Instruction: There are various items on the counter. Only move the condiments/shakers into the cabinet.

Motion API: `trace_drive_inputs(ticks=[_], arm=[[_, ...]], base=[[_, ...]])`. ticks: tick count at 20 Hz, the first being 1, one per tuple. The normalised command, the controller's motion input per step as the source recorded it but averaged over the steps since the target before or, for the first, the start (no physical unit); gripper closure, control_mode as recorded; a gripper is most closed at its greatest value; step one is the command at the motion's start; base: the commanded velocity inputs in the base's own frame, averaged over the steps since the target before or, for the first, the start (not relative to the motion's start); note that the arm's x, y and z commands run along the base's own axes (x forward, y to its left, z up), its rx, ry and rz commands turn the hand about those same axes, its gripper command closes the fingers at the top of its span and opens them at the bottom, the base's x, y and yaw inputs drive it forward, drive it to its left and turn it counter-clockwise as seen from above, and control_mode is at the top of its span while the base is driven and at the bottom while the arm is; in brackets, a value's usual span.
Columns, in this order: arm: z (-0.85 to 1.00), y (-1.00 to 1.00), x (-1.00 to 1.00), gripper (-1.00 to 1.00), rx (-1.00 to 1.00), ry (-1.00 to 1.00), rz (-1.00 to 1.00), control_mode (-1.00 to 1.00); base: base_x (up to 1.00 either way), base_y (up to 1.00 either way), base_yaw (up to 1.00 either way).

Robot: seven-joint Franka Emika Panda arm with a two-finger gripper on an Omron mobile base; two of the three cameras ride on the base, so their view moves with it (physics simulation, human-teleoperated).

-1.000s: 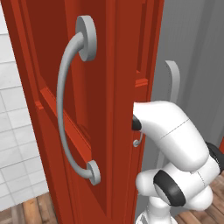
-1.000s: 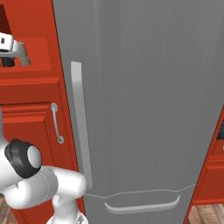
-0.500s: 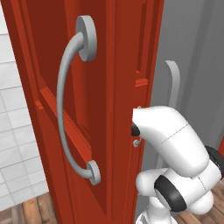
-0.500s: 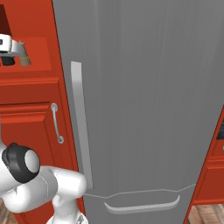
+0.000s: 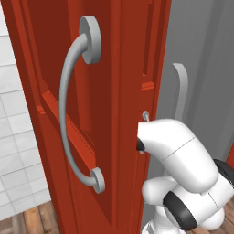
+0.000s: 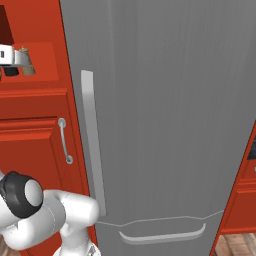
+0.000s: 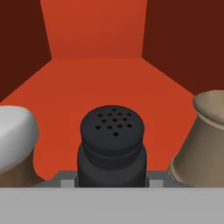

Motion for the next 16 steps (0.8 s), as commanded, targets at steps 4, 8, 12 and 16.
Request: trace_drive_inputs(ticks=[4, 8, 12, 16], arm=[[0.00, 0.00, 0.02, -1.00, 0.00, 0.00, 0.00, -1.00], [0.00, 0.00, 0.00, -1.00, 0.00, 0.00, 0.00, -1.00], [0.00, 0.00, 0.00, -1.00, 0.00, 0.00, 0.00, -1.00], [0.00, 0.00, -0.10, -1.00, 0.00, 0.00, 0.00, -1.00]], base=[[0.00, 0.00, 0.00], [0.00, 0.00, 0.00], [0.00, 0.00, 0.00], [0.00, 0.00, 0.00]])
